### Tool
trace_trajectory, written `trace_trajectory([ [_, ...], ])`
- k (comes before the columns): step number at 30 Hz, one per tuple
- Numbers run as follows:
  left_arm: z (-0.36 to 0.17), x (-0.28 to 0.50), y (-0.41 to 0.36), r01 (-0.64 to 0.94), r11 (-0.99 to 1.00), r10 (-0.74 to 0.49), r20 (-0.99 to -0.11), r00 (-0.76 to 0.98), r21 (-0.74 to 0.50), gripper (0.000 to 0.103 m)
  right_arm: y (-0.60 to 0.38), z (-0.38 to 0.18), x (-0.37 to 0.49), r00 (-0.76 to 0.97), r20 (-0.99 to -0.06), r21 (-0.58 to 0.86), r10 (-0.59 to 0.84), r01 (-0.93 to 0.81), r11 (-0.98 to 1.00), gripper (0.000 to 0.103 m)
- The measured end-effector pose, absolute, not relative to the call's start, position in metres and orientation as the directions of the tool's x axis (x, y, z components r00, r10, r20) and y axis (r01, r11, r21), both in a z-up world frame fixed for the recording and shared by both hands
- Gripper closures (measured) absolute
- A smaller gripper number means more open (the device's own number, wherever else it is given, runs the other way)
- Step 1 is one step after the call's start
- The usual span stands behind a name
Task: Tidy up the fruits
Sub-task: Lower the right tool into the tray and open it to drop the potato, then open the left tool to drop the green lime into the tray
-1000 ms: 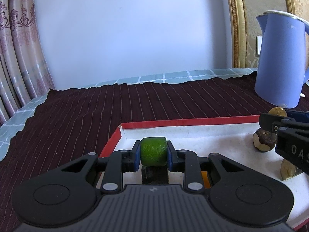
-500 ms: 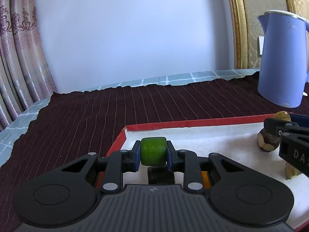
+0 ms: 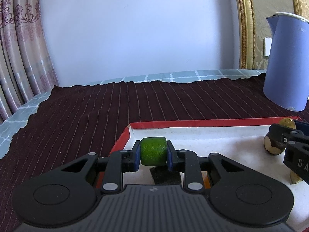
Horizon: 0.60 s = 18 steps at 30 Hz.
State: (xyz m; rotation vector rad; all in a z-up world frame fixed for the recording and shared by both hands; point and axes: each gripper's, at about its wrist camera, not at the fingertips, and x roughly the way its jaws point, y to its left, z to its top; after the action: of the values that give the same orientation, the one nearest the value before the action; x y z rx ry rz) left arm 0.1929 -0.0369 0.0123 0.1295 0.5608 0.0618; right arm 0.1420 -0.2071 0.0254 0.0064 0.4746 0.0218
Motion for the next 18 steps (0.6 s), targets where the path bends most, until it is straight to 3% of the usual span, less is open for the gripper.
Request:
trace_trajectory([
  [3, 0.0131, 0.1931, -0.0339, -0.033, 0.990, 0.100, -0.525, 0.845, 0.135, 0.078, -0.2054, 0.0242, 0.1417, 0.892, -0.452, 0.007, 0.023, -0.022, 1.000, 0.074],
  [7, 0.0132, 0.1934, -0.0333, -0.054, 0.986, 0.130, -0.515, 0.847, 0.160, 0.078, -0.2064, 0.0264, 0.1370, 0.905, -0.425, -0.001, 0.010, -0.012, 1.000, 0.052],
  [12, 0.0125, 0.1968, -0.0307, -0.039, 0.989, 0.109, -0.541, 0.834, 0.140, 0.077, -0.2090, 0.0261, 0.1375, 0.904, -0.428, 0.001, 0.005, -0.005, 1.000, 0.048],
  [17, 0.0119, 0.1971, -0.0292, -0.030, 0.991, 0.099, -0.550, 0.829, 0.133, 0.077, -0.2077, 0.0288, 0.1336, 0.913, -0.408, -0.016, -0.008, 0.002, 1.000, 0.033],
  [18, 0.0120, 0.1969, -0.0297, -0.031, 0.990, 0.101, -0.548, 0.830, 0.137, 0.076, -0.2069, 0.0296, 0.1320, 0.916, -0.401, -0.017, -0.010, 0.003, 1.000, 0.026],
])
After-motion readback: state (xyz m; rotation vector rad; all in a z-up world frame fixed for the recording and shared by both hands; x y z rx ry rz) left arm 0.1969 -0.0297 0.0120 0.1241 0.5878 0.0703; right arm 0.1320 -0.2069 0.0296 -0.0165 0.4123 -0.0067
